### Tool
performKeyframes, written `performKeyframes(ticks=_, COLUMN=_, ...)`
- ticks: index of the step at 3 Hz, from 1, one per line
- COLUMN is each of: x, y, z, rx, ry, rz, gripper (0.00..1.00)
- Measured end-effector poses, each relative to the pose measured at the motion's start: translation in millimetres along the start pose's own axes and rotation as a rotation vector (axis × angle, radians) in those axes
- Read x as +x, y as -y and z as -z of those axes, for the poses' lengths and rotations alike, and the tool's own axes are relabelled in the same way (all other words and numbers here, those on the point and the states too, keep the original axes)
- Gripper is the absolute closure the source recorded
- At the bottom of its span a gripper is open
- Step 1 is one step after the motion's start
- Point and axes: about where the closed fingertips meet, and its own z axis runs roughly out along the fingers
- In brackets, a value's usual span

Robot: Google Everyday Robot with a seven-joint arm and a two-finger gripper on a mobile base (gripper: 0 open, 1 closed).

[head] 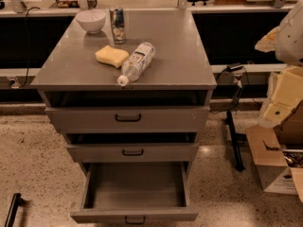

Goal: Close bottom drawer

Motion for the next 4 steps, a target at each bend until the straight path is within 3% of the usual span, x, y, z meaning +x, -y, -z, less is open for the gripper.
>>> performKeyframes(ticks=1, x=3, y=-7, z=-35, rx=0.043, ry=0.043, rz=0.001, gripper=0.00)
performKeyframes(ticks=2, x=2, y=-6, z=-33, rx=0.047, ry=0.045, rz=0.003, gripper=0.00)
performKeyframes(ticks=3, x=-5, y=-12, z=-80, rx=-0.014, ry=0.102, rz=0.013, gripper=0.00)
performKeyframes(ticks=4, x=-17, y=-39, z=-157, rx=-0.086, ry=0.179, rz=0.024, gripper=0.00)
